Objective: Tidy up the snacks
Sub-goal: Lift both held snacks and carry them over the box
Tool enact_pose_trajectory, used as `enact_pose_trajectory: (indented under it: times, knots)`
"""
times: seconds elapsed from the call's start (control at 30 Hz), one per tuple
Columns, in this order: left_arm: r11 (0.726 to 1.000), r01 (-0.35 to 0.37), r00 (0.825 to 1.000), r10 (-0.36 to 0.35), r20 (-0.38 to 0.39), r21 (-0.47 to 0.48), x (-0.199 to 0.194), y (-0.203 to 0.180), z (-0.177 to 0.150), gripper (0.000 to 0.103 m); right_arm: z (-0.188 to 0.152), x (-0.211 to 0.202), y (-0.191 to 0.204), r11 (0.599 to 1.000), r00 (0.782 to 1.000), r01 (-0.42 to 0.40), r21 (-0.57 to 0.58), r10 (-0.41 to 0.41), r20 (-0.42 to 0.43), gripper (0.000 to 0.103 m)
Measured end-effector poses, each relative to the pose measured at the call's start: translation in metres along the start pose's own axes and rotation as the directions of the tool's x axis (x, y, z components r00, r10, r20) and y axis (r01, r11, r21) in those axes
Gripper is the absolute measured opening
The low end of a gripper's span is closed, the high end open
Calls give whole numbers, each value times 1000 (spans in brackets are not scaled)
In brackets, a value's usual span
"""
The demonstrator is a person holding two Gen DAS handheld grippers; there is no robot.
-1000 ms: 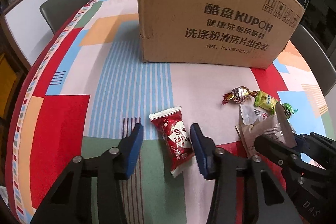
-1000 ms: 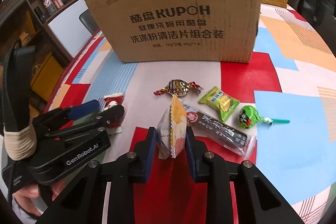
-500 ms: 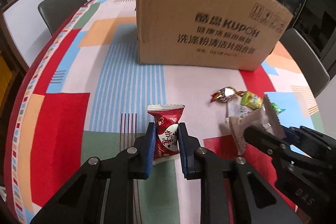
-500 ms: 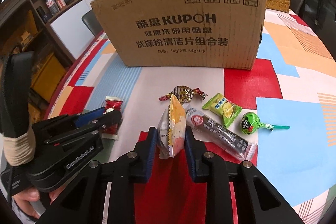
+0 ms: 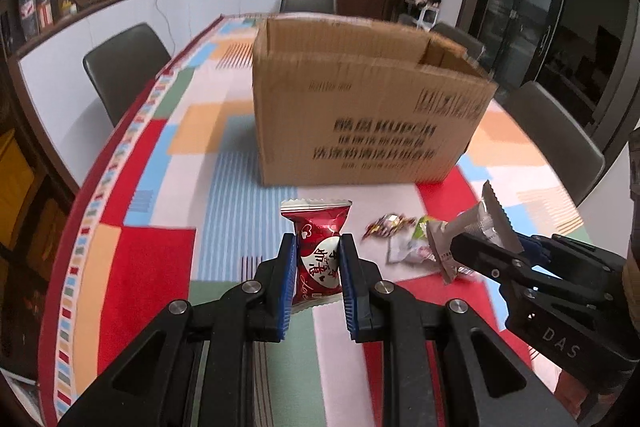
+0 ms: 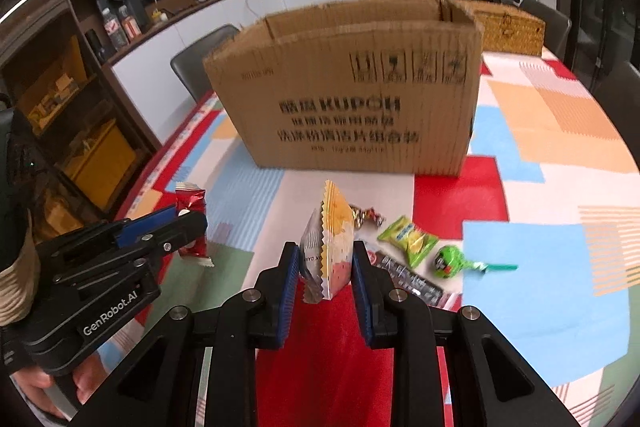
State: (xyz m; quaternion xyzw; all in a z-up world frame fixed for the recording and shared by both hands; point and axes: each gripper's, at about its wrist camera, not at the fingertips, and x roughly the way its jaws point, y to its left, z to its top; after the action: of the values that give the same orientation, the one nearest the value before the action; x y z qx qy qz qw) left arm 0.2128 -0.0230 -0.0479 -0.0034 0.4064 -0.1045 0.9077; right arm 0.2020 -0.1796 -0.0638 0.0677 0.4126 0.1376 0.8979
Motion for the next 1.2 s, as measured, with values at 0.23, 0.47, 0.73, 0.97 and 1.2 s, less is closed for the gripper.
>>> enact_pose_trajectory:
  times: [0.23,0.47,0.73,0.97,1.2]
  knots:
    - [1000,17,995,-20,102,25,-31,-12,25,22,19,-36,-2,1000,995,3,-10,-2,101,27]
    - [999,19,982,-28,187,47,-53,-21,53,22,45,-65,-3,1000,979,16,-23,-11,206,27]
    - [998,11,969,-24,245,56,-57,-23,90,22,81,-86,0,997,954,54,-50,-37,298,27]
    - [998,15,968,-31,249,65,-47,-20,123,22,117,-85,0,995,945,71,-75,-43,324,27]
    - [996,34,976,-50,213,78,-14,-14,152,22,147,-57,-3,993,962,72,-99,-43,271,27]
